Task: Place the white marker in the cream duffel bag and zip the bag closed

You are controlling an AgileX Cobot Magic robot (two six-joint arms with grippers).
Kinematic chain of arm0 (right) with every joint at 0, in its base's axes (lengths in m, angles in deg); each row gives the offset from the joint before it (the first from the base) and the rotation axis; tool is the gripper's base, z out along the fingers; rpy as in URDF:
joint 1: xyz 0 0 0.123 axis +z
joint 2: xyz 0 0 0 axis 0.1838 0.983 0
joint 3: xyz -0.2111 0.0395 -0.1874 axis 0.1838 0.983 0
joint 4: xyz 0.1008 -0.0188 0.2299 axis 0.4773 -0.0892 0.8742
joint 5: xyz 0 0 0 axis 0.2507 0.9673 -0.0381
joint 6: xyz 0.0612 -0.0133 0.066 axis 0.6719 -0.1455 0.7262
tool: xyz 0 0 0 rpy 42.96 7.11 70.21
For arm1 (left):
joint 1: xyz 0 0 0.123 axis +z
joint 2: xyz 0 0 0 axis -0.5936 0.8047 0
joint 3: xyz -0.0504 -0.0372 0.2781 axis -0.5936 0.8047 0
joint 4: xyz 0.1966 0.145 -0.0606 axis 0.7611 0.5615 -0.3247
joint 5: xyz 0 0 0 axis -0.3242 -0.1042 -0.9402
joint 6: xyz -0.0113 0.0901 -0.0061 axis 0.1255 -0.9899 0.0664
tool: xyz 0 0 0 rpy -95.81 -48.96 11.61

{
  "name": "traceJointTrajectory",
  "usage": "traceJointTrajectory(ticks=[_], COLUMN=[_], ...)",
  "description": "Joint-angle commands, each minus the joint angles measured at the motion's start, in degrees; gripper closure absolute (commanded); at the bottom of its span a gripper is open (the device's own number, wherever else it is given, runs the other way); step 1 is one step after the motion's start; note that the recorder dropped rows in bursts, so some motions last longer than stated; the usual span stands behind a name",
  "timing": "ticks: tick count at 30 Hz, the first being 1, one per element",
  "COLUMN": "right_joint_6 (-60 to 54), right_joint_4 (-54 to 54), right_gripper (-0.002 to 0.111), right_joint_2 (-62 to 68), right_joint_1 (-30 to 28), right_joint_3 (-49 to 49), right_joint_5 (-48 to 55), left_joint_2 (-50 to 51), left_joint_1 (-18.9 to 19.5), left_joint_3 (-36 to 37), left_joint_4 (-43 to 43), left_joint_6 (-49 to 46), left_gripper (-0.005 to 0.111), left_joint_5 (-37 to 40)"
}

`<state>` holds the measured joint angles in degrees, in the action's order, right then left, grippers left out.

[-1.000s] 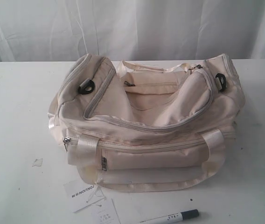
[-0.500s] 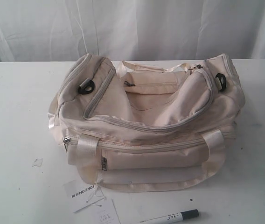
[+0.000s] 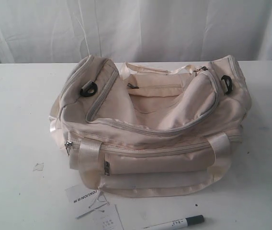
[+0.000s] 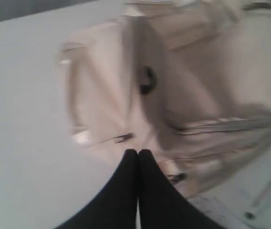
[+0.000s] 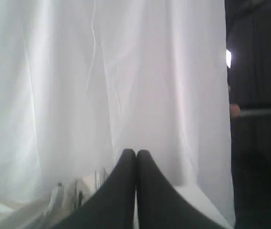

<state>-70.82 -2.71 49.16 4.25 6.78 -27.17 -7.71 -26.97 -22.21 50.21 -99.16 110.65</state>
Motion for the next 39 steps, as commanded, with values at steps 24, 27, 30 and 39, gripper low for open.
traceJointTrajectory(ticks=[24, 27, 30, 39], right_joint_6=[-30.0, -27.4, -30.6, -34.5], right_joint_4=[21.4, 27.2, 27.1, 27.3], right_gripper=[0.108, 0.108, 0.108, 0.108], right_joint_2=[64.2, 80.9, 93.2, 101.6], right_joint_1=[-0.3, -3.7, -4.6, -4.6], right_joint_3=[-42.0, -56.9, -73.6, -96.0], right_joint_5=[-18.9, 17.6, 45.4, 76.4], left_joint_2=[23.7, 23.7, 23.7, 26.9], left_joint_1=[-19.7, -19.9, -19.9, -20.3], left_joint_3=[-0.9, -0.9, -0.9, -1.2], left_joint_4=[-34.5, -34.5, -34.0, -29.1], left_joint_6=[-46.3, -45.2, -39.5, -31.2], left_gripper=[0.107, 0.107, 0.107, 0.107], left_joint_5=[-4.9, -5.1, -5.1, -8.5])
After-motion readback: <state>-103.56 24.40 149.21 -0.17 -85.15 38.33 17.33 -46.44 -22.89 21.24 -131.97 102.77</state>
